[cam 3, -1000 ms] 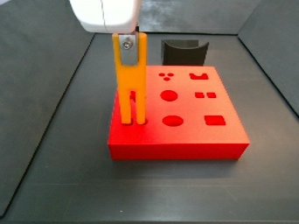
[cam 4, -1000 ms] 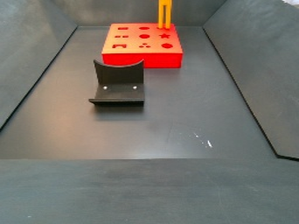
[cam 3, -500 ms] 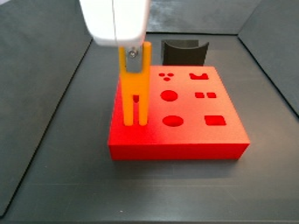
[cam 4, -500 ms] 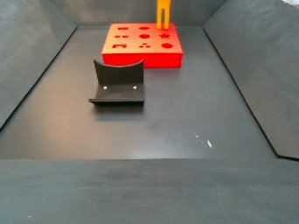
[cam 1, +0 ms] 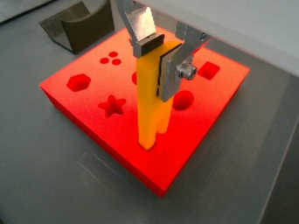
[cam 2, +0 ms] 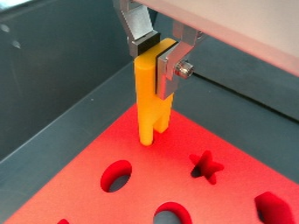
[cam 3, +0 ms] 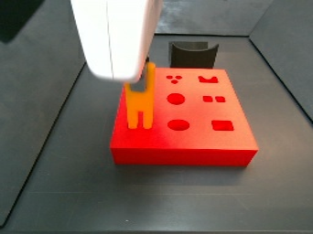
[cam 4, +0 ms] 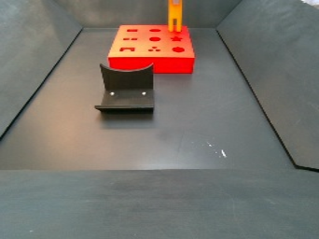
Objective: Insert the square-circle object.
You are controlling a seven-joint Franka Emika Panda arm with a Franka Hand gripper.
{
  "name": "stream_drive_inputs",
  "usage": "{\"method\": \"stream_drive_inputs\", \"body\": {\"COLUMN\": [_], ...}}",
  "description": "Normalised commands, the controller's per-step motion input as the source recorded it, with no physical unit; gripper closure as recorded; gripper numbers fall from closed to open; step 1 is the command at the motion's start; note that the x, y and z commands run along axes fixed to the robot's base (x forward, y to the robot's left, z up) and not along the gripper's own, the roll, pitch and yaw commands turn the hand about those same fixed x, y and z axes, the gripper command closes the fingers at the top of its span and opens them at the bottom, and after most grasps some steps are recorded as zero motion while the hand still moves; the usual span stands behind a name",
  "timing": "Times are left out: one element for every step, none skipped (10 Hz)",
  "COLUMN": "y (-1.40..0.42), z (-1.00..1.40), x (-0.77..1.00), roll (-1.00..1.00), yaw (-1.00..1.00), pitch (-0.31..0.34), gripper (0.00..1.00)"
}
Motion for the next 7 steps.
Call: {"method": "stream_drive_inputs", "body": {"y": [0.0, 0.0, -0.04, -0.05, -0.05, 0.0, 0.0], "z": [-0.99, -1.0, -1.0, -0.99, -1.0, -0.55, 0.0], "x": [-0.01, -0.01, 0.0, -0.08, -0.09, -0.01, 0.0], "roll": [-0.02, -0.02, -0.02, -0.06, -0.06, -0.12, 0.0], "yaw": [-0.24, -0.25, -0.26, -0.21, -0.18, -0.11, 0.0], "pitch": [0.091, 0.096, 0.041, 0.0, 0.0, -0.009, 0.0], "gripper": [1.0, 1.0, 1.0, 1.0, 1.0, 1.0, 1.0]}}
